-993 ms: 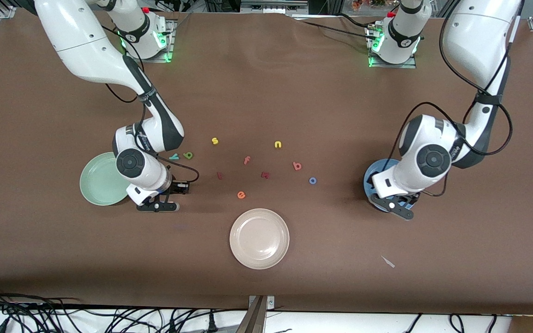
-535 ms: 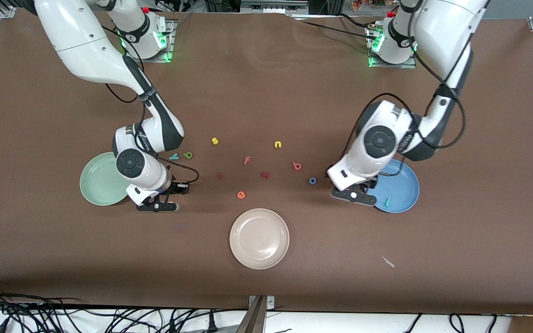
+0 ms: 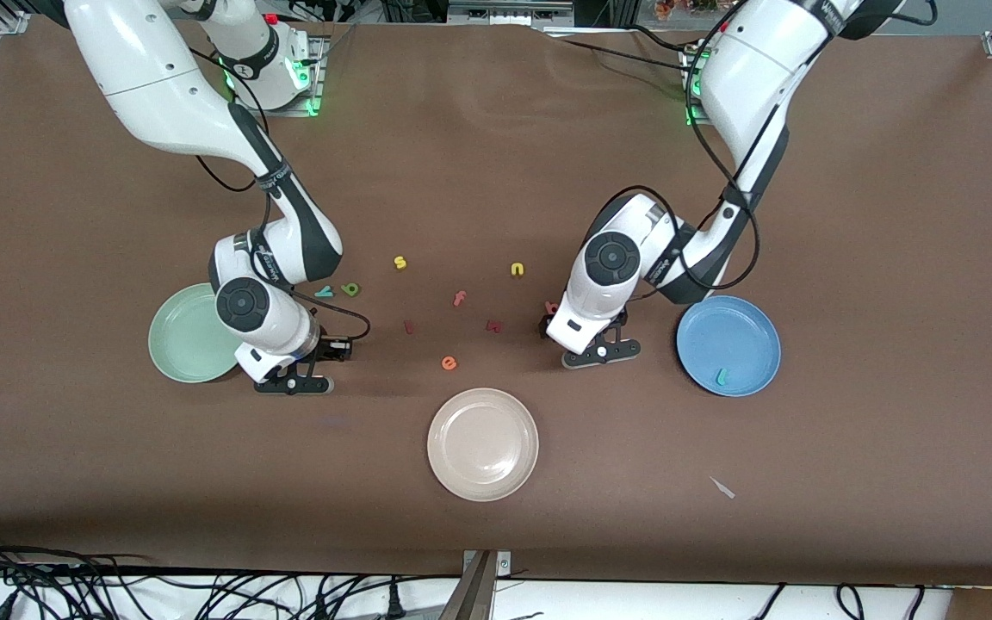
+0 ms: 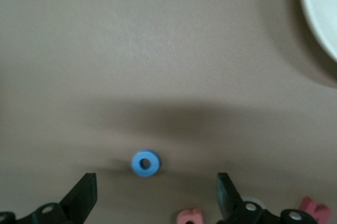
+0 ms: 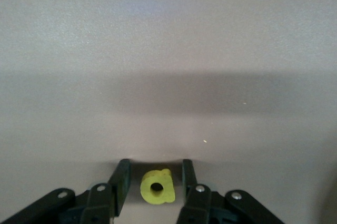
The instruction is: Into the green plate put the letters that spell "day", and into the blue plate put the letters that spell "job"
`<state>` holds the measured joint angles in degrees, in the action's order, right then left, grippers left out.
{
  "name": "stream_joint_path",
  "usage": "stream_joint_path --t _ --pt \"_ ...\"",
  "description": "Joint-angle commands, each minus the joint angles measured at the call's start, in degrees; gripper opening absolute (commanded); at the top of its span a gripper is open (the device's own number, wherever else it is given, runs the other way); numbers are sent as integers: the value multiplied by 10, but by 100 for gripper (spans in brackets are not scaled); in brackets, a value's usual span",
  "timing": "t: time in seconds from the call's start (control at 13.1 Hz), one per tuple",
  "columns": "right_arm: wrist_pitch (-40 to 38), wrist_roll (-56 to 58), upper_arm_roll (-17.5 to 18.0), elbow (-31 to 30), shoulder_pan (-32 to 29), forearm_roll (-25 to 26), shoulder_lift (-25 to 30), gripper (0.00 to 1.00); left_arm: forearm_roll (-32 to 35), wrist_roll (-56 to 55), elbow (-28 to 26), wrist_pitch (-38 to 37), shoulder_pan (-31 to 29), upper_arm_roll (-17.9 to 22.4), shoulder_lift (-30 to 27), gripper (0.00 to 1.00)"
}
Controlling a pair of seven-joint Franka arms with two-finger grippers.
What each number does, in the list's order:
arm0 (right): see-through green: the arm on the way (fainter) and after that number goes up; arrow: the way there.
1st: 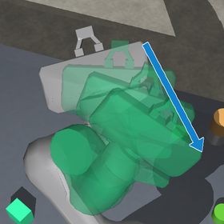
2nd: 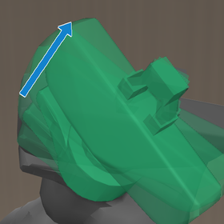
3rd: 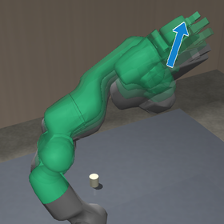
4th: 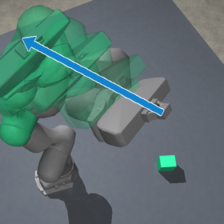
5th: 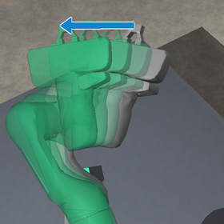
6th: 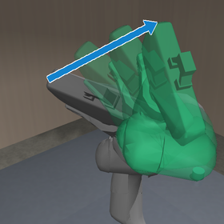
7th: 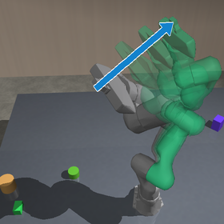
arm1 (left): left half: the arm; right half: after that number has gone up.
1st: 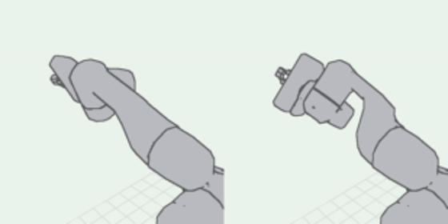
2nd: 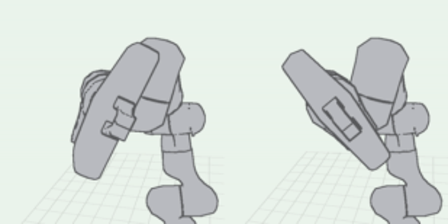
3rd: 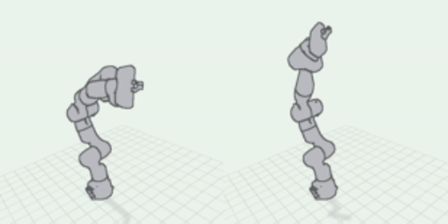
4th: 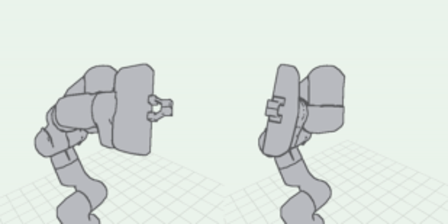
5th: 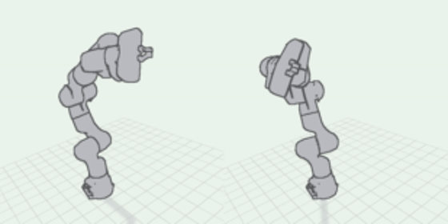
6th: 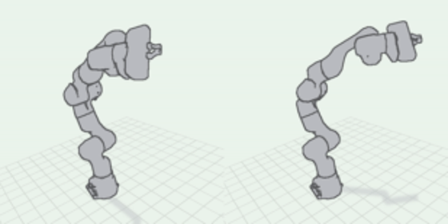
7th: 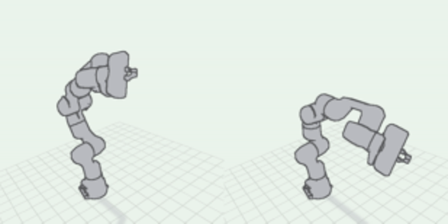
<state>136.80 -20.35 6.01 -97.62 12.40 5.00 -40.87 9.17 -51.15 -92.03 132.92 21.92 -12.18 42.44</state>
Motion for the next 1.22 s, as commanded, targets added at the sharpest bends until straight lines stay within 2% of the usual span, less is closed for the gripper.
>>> stream_joint_path --t 0.0,0.08,0.15,0.23,0.31,0.53,0.69,0.84,0.99,1.15 --pt "-16 2 3 8 2 6 -6 46 5 -33 2 5 3 3 6 100" --pt "-16 3 3 8 1 7 -7 46 7 -30 -3 5 1 3 7 99" --pt "-16 3 3 7 0 7 -7 45 8 -27 -6 5 -1 3 11 86" --pt "-16 3 3 7 0 7 -7 43 8 -27 -6 5 -1 3 13 65" --pt "-16 3 3 7 1 7 -7 40 8 -27 -5 5 -1 3 16 53" --pt "-16 3 3 7 1 8 -7 33 12 -25 -3 5 -6 5 28 49" --pt "-16 3 3 7 2 8 -7 32 11 -14 -1 5 -7 5 27 38" --pt "-16 3 3 8 2 8 -7 30 10 -15 1 4 -7 6 27 18" --pt "-16 3 3 9 2 7 -7 28 10 -15 3 1 -15 6 22 6" --pt "-35 3 3 22 2 7 -7 26 11 -13 4 -4 -21 6 13 4"
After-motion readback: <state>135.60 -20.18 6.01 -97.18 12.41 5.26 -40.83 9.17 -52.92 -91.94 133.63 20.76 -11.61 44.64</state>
